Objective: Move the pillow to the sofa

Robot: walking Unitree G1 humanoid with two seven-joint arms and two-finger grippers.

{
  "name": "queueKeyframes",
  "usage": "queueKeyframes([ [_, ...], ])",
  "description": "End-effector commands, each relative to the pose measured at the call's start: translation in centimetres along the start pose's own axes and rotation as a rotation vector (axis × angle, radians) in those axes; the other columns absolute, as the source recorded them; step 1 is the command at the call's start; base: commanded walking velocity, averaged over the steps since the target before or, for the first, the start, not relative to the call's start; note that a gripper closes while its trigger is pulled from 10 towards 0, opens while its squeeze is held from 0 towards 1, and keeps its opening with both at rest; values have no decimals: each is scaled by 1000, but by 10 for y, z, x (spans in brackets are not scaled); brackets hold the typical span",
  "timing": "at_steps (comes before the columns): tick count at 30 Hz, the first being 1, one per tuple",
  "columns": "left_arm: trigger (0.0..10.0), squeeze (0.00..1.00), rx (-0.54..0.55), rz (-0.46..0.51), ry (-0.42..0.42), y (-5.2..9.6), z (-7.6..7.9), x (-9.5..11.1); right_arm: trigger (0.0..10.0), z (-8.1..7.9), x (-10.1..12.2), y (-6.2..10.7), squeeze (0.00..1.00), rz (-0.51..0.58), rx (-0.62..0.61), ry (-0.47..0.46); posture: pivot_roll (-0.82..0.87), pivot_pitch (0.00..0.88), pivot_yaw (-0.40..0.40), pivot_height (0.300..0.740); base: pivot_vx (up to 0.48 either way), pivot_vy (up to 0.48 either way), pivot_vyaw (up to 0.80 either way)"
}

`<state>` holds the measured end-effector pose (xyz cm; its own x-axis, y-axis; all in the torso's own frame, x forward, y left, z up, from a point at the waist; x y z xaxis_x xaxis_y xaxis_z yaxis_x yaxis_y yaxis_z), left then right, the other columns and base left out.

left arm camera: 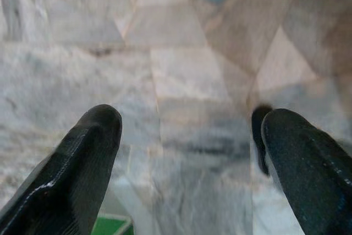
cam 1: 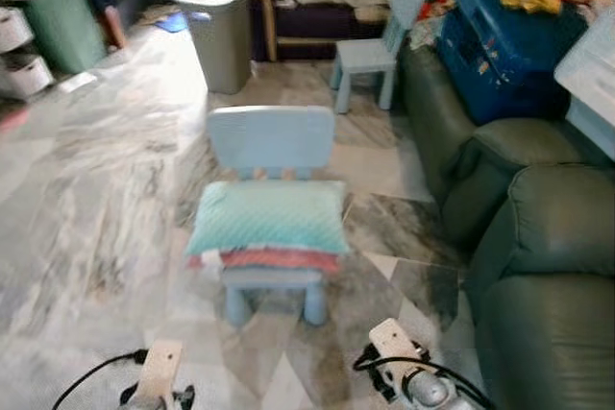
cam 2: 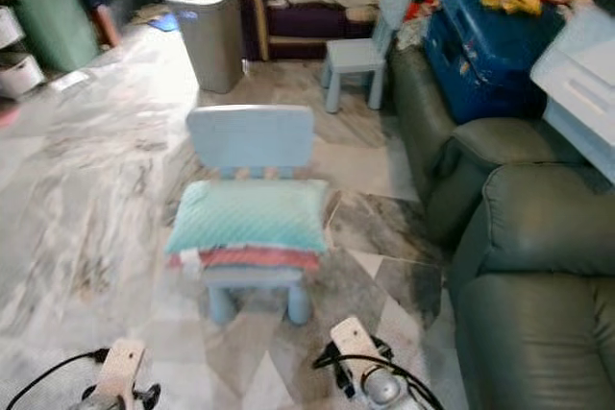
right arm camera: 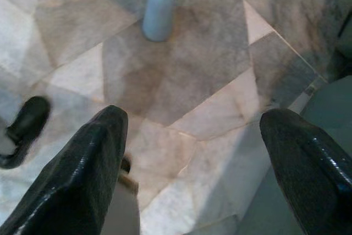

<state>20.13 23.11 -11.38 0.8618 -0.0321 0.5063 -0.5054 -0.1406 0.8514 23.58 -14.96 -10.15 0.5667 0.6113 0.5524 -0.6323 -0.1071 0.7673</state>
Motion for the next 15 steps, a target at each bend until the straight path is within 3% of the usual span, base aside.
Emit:
queueKeyframes([
  [1, 10000, 0, -20, 0, 1, 0, 7, 0, 10000, 5, -11, 2, 0, -29, -10, -1, 5, 49, 36, 740, 428, 0, 0],
  [3, 10000, 0, -20, -1, 2, 0, 7, 0, 10000, 5, -11, 2, 0, -29, -11, -1, 5, 49, 36, 740, 416, 0, 0],
  [7, 10000, 0, -20, -2, 11, 0, 7, -1, 10000, 5, -11, 2, 0, -30, -12, -1, 4, 49, 36, 740, 324, 352, 0],
  [15, 10000, 0, -16, -4, 41, 0, 7, -1, 10000, 6, -16, 3, 0, -42, -12, -2, 4, 50, 36, 740, 0, 469, 0],
])
Point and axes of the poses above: a point about 5 cm out from each wrist's last joint towards the gripper, its own y axis pointing back from the gripper into the wrist, its own x axis along the axis of the wrist's last joint, z = x × y, the point moved 4 cm from there along -y, pointing out of the wrist towards the gripper, and after that the axes turned 6 degrees about y, right-handed, at the moved point
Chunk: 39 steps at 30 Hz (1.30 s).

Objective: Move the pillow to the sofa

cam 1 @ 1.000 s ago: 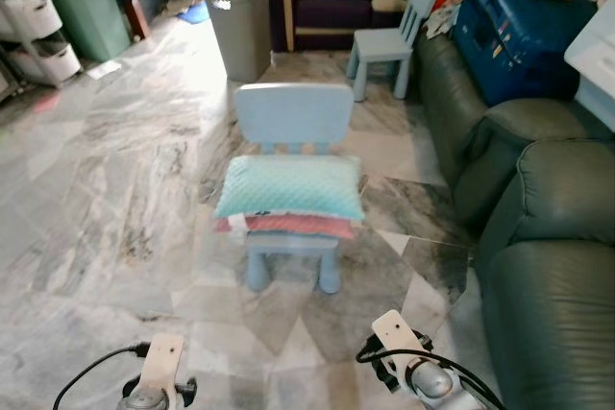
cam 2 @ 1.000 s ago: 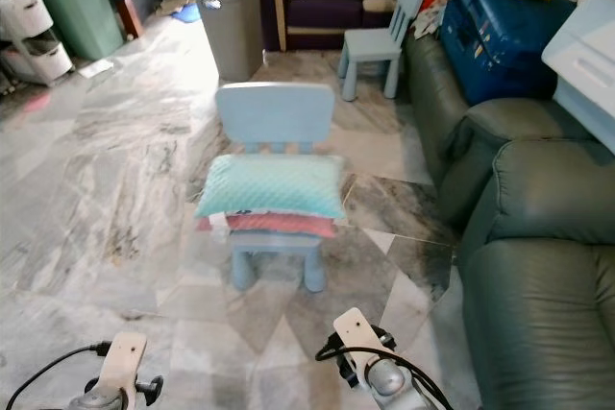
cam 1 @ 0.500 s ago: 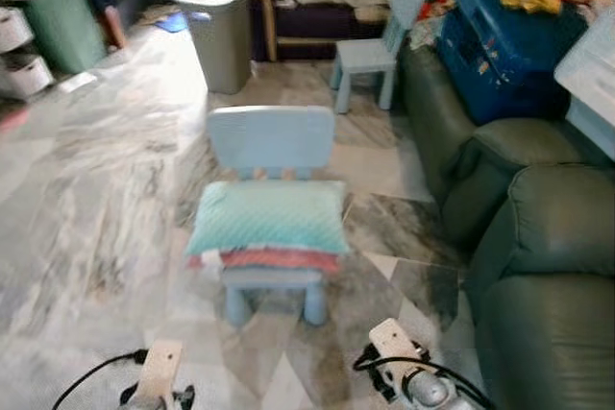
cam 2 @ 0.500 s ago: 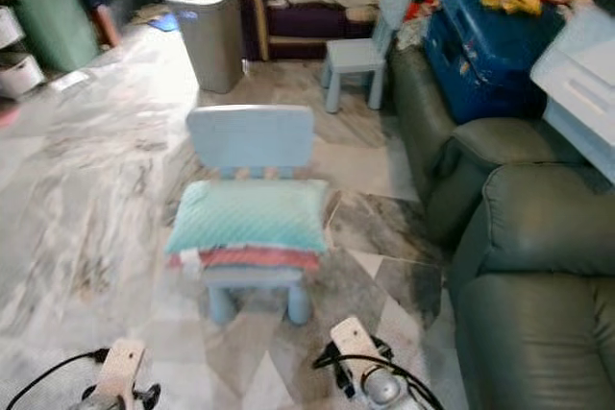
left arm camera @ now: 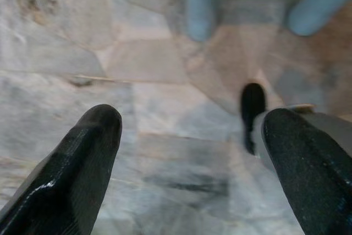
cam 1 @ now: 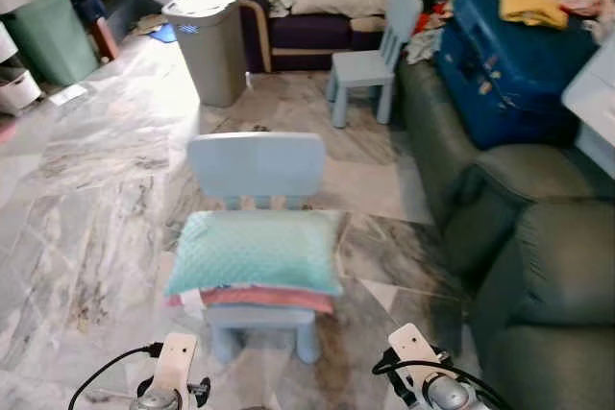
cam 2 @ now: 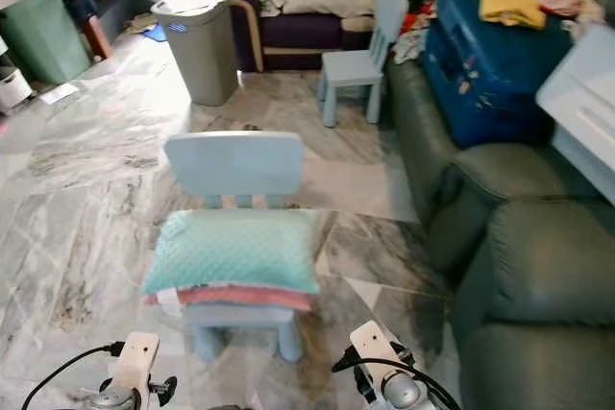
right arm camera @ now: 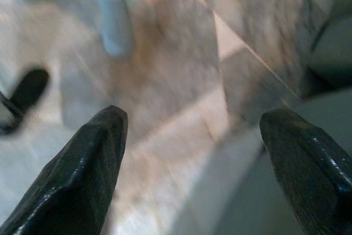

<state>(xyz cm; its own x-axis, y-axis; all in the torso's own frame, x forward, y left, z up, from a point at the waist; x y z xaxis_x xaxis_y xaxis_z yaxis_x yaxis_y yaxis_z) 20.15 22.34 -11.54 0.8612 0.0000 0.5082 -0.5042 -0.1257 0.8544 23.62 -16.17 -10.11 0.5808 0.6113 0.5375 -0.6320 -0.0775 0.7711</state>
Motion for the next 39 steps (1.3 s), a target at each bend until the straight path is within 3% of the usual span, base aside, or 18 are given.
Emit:
queueKeyframes([
  [1, 10000, 0, -2, 2, 4, 0, -1, 0, 10000, -4, -9, 2, 0, -23, 10, 1, 4, 50, 36, 740, 0, 480, 0],
  [13, 10000, 0, 0, 7, 22, 0, -2, 1, 10000, -6, -15, 3, 0, -45, 17, 2, 7, 50, 36, 740, 0, 0, 0],
  [29, 10000, 0, 0, 13, 8, 0, -2, 1, 10000, -8, -22, 4, 0, -62, 23, 15, 10, 47, 36, 740, 0, 462, 0],
  [39, 10000, 0, 6, 25, -14, 0, -4, 4, 10000, -5, -23, 4, 0, -73, 17, 13, 12, 44, 36, 740, 0, 0, 0],
])
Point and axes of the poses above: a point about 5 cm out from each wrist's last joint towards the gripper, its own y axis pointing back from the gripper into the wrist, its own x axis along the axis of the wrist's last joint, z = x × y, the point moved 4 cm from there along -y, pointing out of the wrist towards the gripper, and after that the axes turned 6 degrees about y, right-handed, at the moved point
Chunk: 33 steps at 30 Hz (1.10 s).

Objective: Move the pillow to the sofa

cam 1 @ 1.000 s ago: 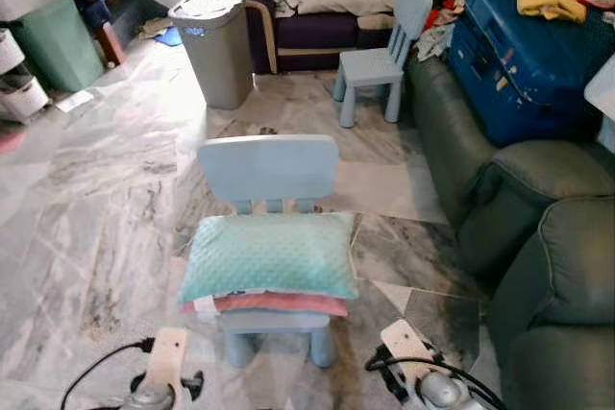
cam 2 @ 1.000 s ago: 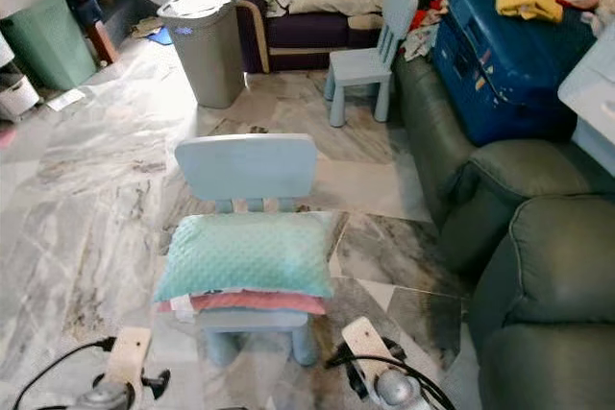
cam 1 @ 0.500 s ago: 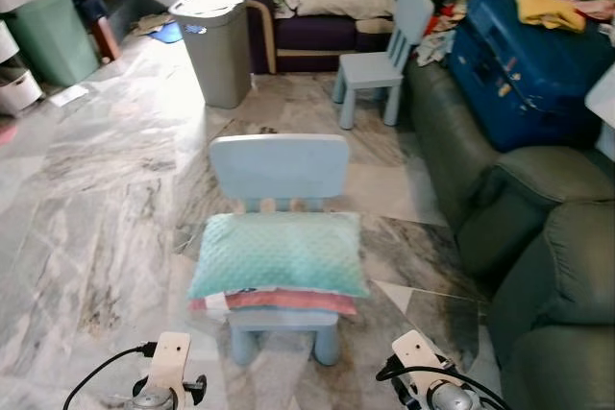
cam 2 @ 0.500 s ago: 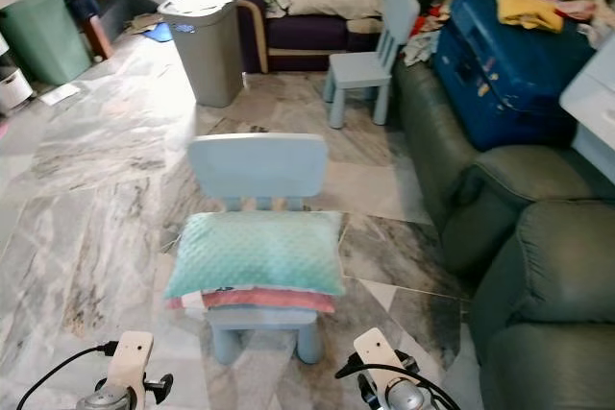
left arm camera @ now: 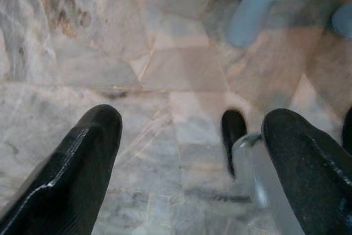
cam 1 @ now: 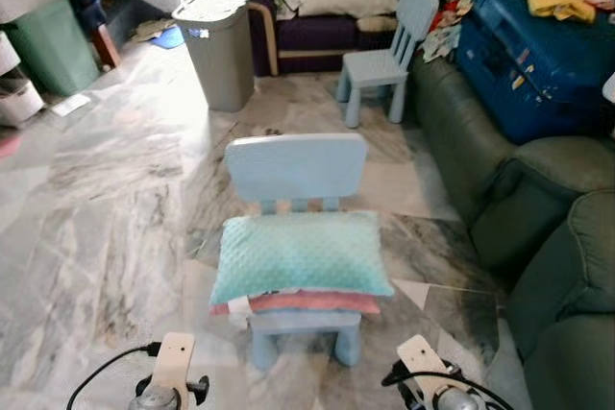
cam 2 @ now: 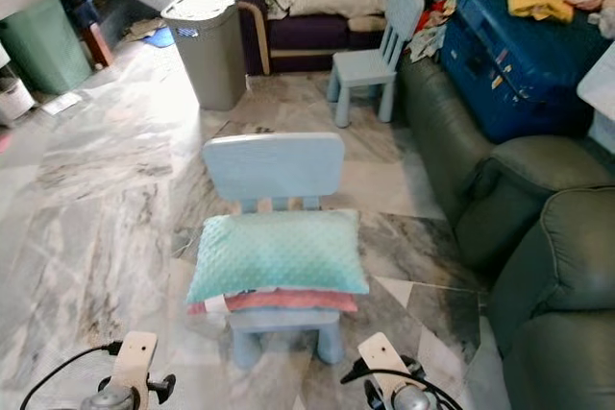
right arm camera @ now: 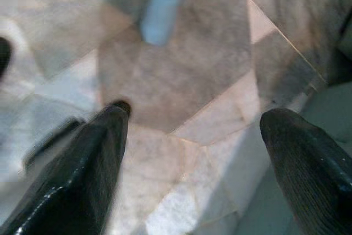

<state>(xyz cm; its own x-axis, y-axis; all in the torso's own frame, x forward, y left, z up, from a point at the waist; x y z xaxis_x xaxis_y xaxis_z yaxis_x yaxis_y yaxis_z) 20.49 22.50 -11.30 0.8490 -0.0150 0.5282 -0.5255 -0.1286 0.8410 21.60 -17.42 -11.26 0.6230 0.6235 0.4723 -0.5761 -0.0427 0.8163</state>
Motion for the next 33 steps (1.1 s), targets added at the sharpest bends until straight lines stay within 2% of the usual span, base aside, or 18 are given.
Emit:
queueKeyframes([
  [1, 10000, 0, 1, 3, 2, 0, -3, 1, 10000, -1, 2, 0, 0, 3, 0, 2, 13, 44, 35, 740, 0, 0, 0],
  [11, 10000, 0, 3, 22, 7, -1, -3, 11, 10000, -2, -3, 0, 0, -6, 2, 7, 16, 41, 34, 740, 0, 0, 0],
  [14, 10000, 0, -21, 39, 53, -1, -2, 20, 10000, -3, -5, 1, 0, -9, 4, 13, 18, 35, 34, 740, 0, 0, 0],
  [20, 10000, 0, -42, 56, 92, -2, 4, 26, 10000, -4, -4, 1, 0, -7, 4, 7, 13, 31, 33, 740, 0, 0, 0],
  [25, 10000, 0, -61, 57, 94, -2, 10, 26, 10000, -3, -3, 1, 0, -5, 1, 3, 8, 30, 33, 740, 304, 0, 0],
  [33, 10000, 0, -68, 53, 94, -2, 10, 25, 10000, -2, -3, 1, 0, -6, 2, 4, 9, 30, 33, 740, 394, 0, 0],
])
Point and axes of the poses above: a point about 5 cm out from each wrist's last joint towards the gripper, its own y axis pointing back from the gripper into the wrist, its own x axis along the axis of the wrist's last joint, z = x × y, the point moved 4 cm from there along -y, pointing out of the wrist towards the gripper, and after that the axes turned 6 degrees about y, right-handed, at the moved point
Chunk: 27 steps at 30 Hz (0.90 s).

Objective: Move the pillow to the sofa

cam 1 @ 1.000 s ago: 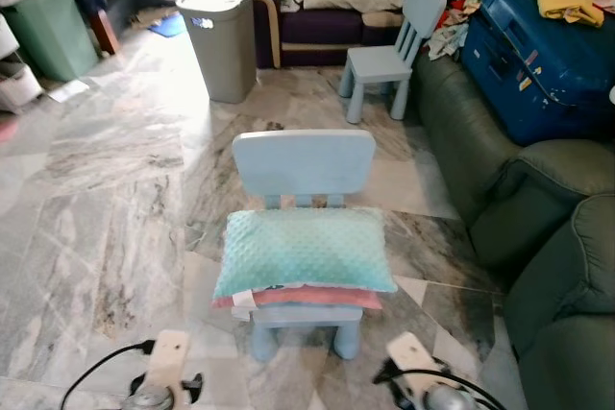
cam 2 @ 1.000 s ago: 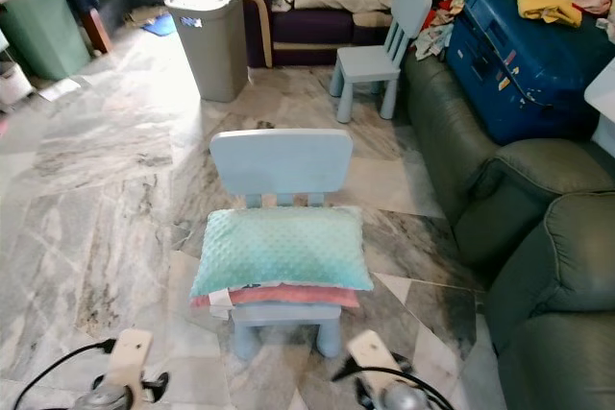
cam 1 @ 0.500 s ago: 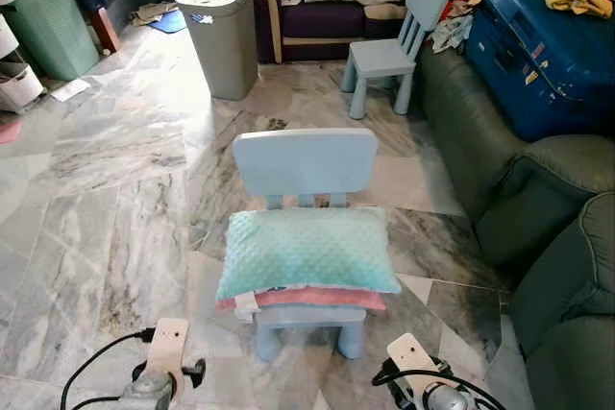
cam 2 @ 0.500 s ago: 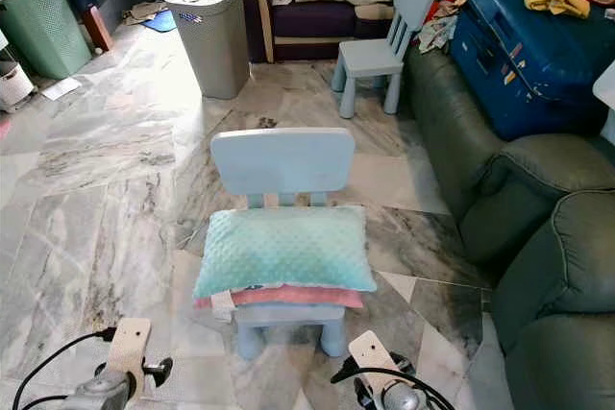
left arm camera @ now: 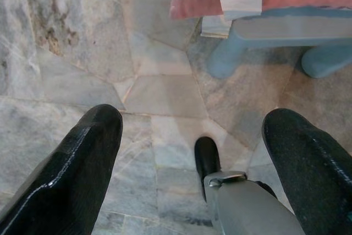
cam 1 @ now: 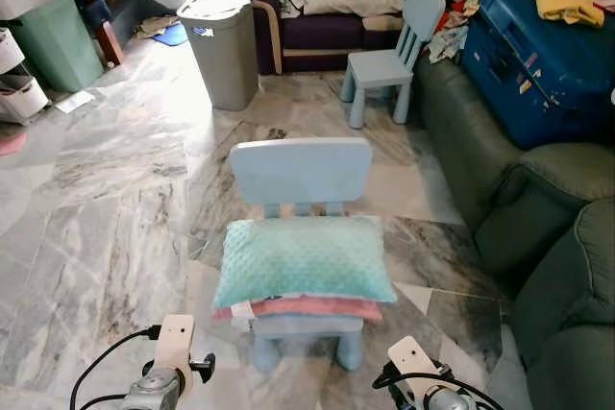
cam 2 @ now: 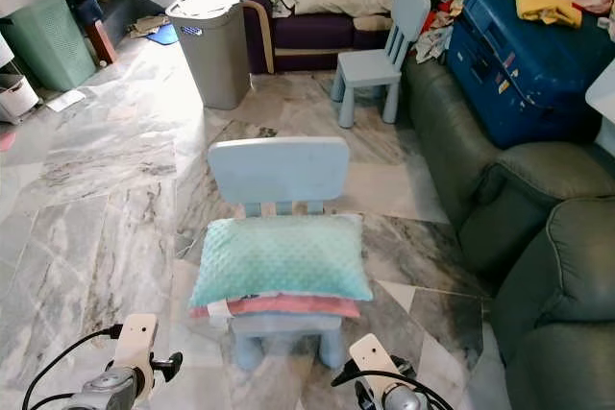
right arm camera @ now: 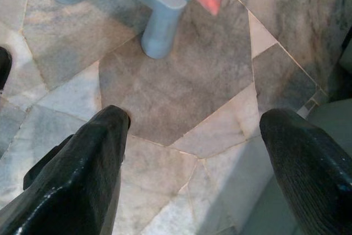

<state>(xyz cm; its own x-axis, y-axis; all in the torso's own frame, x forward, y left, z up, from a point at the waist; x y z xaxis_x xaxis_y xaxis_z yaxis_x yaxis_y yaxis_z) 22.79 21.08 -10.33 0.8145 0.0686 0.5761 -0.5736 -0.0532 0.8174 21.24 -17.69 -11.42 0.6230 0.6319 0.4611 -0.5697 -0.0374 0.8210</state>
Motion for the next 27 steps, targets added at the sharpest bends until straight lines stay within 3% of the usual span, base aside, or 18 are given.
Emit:
queueKeyframes([
  [1, 10000, 0, 9, 2, 5, 1, -4, 0, 10000, -2, 2, 0, 0, 4, 1, -6, 9, 30, 33, 740, 405, 0, 0],
  [11, 10000, 0, 6, 1, 5, 0, -3, -1, 10000, -2, 3, 0, 0, 8, 4, 4, 9, 30, 32, 740, 409, 0, 0],
  [20, 10000, 0, 4, 8, 0, 0, -1, 1, 10000, -2, 2, 0, 0, 8, 6, 9, 8, 35, 29, 740, 407, 247, 0],
  [27, 10000, 0, 24, 6, -4, 1, -4, -1, 10000, -3, 3, 0, 0, 12, 8, 16, 11, 28, 28, 740, 0, 0, 0],
])
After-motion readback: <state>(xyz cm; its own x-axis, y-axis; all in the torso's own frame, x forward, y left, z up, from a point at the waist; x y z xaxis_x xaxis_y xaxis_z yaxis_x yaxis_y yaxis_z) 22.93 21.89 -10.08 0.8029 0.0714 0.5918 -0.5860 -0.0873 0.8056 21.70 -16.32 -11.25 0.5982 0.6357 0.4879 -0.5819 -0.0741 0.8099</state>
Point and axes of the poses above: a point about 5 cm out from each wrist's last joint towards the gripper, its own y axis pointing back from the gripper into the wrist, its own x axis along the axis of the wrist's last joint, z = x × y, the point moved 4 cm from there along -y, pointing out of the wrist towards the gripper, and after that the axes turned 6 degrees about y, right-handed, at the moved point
